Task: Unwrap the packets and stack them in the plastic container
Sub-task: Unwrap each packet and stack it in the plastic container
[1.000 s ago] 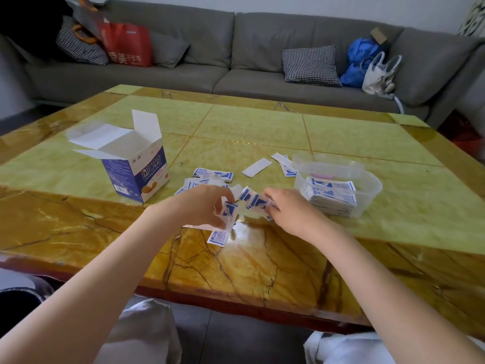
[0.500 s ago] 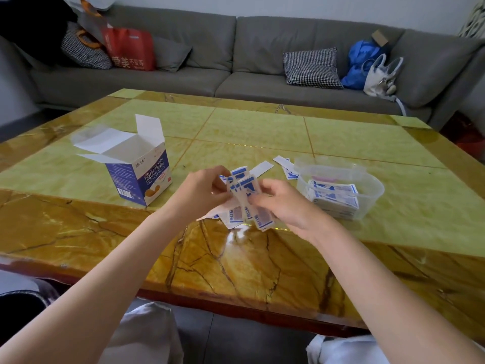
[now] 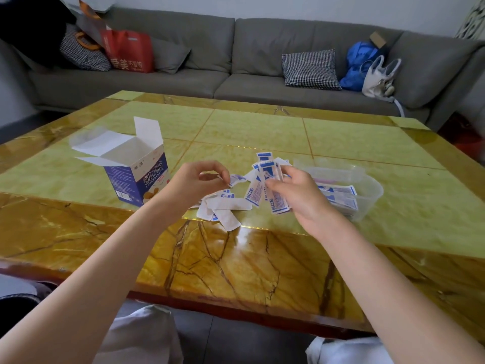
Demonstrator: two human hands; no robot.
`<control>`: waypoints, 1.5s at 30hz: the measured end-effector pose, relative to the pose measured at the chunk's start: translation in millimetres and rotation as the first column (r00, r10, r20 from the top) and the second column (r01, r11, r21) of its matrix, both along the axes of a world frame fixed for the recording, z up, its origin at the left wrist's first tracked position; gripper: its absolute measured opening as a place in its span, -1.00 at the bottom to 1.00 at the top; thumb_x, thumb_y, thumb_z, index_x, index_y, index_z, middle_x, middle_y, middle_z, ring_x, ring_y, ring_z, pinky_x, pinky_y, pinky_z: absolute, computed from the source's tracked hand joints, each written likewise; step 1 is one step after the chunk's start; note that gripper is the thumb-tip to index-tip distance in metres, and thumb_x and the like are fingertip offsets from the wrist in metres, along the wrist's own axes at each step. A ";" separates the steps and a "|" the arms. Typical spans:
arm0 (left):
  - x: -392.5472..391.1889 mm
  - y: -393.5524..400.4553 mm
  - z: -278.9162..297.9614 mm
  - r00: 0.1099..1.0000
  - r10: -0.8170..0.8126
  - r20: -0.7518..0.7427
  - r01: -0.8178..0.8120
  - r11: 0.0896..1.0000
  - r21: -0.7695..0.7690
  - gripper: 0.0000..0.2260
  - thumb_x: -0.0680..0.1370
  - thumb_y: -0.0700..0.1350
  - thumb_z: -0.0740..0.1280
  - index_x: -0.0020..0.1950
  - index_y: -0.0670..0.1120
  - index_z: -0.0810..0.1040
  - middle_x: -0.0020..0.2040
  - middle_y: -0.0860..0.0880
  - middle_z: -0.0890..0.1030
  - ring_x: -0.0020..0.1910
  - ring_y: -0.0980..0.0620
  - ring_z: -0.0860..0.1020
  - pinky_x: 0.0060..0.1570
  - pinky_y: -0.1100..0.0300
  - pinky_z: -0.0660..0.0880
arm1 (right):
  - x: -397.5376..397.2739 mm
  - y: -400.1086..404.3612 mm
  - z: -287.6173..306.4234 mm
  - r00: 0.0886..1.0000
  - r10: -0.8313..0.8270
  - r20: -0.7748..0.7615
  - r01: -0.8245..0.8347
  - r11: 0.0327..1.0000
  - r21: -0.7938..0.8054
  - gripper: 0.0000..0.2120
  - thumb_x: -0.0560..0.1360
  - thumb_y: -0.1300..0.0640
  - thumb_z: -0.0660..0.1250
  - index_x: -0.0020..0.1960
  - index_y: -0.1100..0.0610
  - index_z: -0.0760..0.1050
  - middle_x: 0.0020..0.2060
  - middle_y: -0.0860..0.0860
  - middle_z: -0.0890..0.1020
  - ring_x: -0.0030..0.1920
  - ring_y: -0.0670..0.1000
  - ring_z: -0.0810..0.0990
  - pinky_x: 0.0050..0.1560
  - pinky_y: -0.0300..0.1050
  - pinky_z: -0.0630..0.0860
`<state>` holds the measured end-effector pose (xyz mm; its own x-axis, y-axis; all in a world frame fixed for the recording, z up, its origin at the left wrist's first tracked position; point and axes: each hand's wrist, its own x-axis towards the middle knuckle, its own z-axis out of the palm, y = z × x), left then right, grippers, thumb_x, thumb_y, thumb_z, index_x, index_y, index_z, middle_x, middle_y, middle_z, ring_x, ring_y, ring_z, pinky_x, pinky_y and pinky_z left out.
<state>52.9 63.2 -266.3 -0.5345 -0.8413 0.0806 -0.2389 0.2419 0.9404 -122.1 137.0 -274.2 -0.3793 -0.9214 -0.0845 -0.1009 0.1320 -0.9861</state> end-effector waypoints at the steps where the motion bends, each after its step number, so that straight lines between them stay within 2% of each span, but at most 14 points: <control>1: 0.3 -0.5 -0.4 1.000 -0.003 0.000 0.003 1.000 0.000 -0.72 0.48 -0.32 0.31 -0.35 0.00 0.54 -0.16 0.05 0.61 -0.12 0.12 0.55 -0.07 0.18 0.37 | -0.6 1.2 0.5 1.000 0.011 0.001 -0.011 1.000 -0.006 -0.81 0.53 0.29 0.25 0.10 0.12 0.50 0.05 0.13 0.63 0.04 0.09 0.62 0.17 0.07 0.50; 8: -0.4 -0.9 0.7 0.993 -0.015 0.118 0.024 0.997 -0.079 -0.74 0.47 -0.39 0.28 -0.34 -0.11 0.54 -0.03 0.07 0.62 -0.14 0.28 0.59 -0.03 0.19 0.52 | -3.5 8.1 8.9 0.995 0.082 -0.049 -0.082 0.997 0.002 -0.86 0.57 0.21 0.21 0.06 0.09 0.52 0.02 0.05 0.63 0.05 0.03 0.58 0.13 -0.01 0.47; 13: -6.7 5.8 -0.5 0.994 0.074 0.085 -0.036 0.921 -0.388 -0.79 0.44 -0.41 0.31 -0.26 -0.14 0.63 -0.08 0.05 0.58 -0.11 0.22 0.57 -0.13 0.46 0.51 | -1.5 7.9 9.0 0.887 0.059 0.459 -0.106 0.991 0.078 -0.82 0.57 0.27 0.18 0.12 0.27 0.50 -0.13 0.16 0.63 -0.21 0.10 0.60 -0.02 0.06 0.55; 16: -18.1 14.0 -5.9 0.987 -0.033 0.157 0.106 0.868 -0.486 -0.81 0.42 -0.42 0.33 -0.12 -0.19 0.66 -0.06 0.00 0.58 -0.16 0.13 0.59 -0.07 0.40 0.53 | 4.9 6.1 4.2 0.844 0.044 0.535 -0.104 0.991 0.082 -0.85 0.56 0.28 0.20 0.04 0.26 0.52 -0.18 0.16 0.64 -0.22 0.11 0.61 -0.10 0.00 0.57; 19: -23.9 18.1 -3.6 0.978 -0.136 0.160 0.182 0.927 -0.327 -0.77 0.43 -0.41 0.28 -0.15 -0.12 0.62 -0.14 0.02 0.65 -0.16 0.20 0.62 -0.07 0.34 0.53 | 7.0 1.6 1.3 0.925 -0.063 0.374 0.051 0.998 0.042 -0.82 0.54 0.28 0.24 0.11 0.26 0.51 -0.09 0.17 0.63 -0.11 0.15 0.60 -0.12 -0.02 0.53; 22: -20.5 14.6 0.4 0.992 -0.093 0.086 0.109 0.971 -0.215 -0.76 0.47 -0.38 0.25 -0.16 -0.07 0.58 -0.18 0.05 0.66 -0.18 0.26 0.62 -0.09 0.36 0.54 | 9.2 1.7 2.7 0.993 -0.094 0.077 0.097 0.995 -0.031 -0.90 0.53 0.26 0.24 -0.02 0.13 0.51 -0.10 0.10 0.62 -0.13 0.07 0.57 -0.20 -0.10 0.49; 27: -17.1 8.8 0.2 0.999 0.027 0.025 -0.024 0.995 -0.100 -0.92 0.54 -0.18 0.28 -0.06 -0.05 0.57 -0.17 0.05 0.62 -0.38 0.26 0.55 -0.24 0.28 0.53 | 0.6 5.2 5.9 0.856 -0.032 -0.516 -0.007 0.997 -0.072 -0.85 0.53 0.21 0.22 -0.08 0.32 0.38 -0.28 0.12 0.47 -0.32 0.00 0.39 -0.37 -0.20 0.31; 29: -16.2 7.2 -2.4 0.993 0.037 0.108 -0.023 0.992 -0.124 -0.90 0.51 -0.13 0.34 -0.01 -0.06 0.61 -0.20 0.05 0.61 -0.46 0.27 0.50 -0.24 0.19 0.48 | 1.8 7.1 4.4 0.835 0.044 -0.548 -0.056 0.998 -0.005 -0.86 0.52 0.20 0.22 -0.08 0.30 0.39 -0.30 0.07 0.46 -0.31 0.03 0.42 -0.36 -0.20 0.32; 33: -23.5 14.8 -7.1 0.992 -0.027 0.124 0.036 0.996 -0.076 -0.95 0.47 -0.27 0.36 -0.14 -0.17 0.62 -0.36 -0.02 0.61 -0.42 0.20 0.55 -0.29 0.34 0.54 | 7.3 9.1 2.0 0.937 0.081 -0.340 -0.080 0.997 0.016 -0.82 0.54 0.16 0.23 0.07 0.26 0.44 0.02 0.21 0.60 0.03 0.19 0.58 0.07 0.15 0.52; 35: -27.0 17.4 -10.1 0.995 -0.054 0.089 0.057 0.998 -0.032 -0.90 0.47 -0.31 0.36 -0.21 -0.15 0.60 -0.40 0.02 0.63 -0.38 0.13 0.60 -0.21 0.27 0.60 | 10.9 9.0 2.7 0.967 0.082 -0.239 -0.081 0.997 0.016 -0.84 0.55 0.19 0.22 0.10 0.22 0.44 0.03 0.18 0.61 0.05 0.16 0.60 0.08 0.11 0.53; 37: -28.8 18.3 -11.3 0.993 -0.091 0.074 0.091 0.996 0.007 -0.89 0.46 -0.31 0.37 -0.22 -0.13 0.60 -0.36 -0.02 0.65 -0.33 0.08 0.63 -0.15 0.23 0.61 | 11.7 6.3 0.5 0.951 0.067 -0.302 -0.077 0.997 -0.020 -0.81 0.54 0.21 0.23 0.15 0.19 0.38 0.01 0.14 0.61 0.00 0.14 0.61 0.02 0.08 0.53; 40: -27.0 13.3 -12.5 0.984 -0.021 0.179 0.038 0.995 -0.093 -0.92 0.46 -0.25 0.38 -0.09 -0.10 0.60 -0.17 -0.05 0.66 -0.21 0.02 0.65 -0.11 0.18 0.59 | 9.5 6.7 1.3 0.804 0.066 -0.590 -0.118 0.992 -0.051 -0.68 0.55 0.25 0.20 0.26 0.12 0.24 -0.06 0.06 0.61 -0.14 0.09 0.63 -0.16 -0.04 0.53; 42: -21.5 8.5 -12.8 0.953 0.075 0.293 -0.002 0.970 -0.243 -0.77 0.45 -0.16 0.40 0.10 -0.04 0.53 0.01 0.03 0.59 -0.13 0.10 0.61 -0.16 0.20 0.56 | 6.7 9.4 -1.6 0.549 0.168 -0.818 -0.189 0.979 0.074 -0.67 0.55 0.28 0.17 0.29 0.13 0.23 -0.08 0.08 0.59 -0.14 0.11 0.60 -0.18 -0.02 0.51; 45: -17.7 8.9 -13.8 0.906 0.008 0.423 0.133 0.944 -0.303 -0.56 0.41 -0.03 0.44 0.26 0.02 0.43 0.12 0.05 0.45 -0.07 0.13 0.54 -0.14 0.30 0.48 | 8.7 15.0 -12.2 0.253 0.369 -0.895 -0.242 0.919 0.310 -0.80 0.55 0.29 0.13 0.15 0.16 0.40 -0.05 0.08 0.54 -0.05 0.11 0.56 -0.11 -0.02 0.51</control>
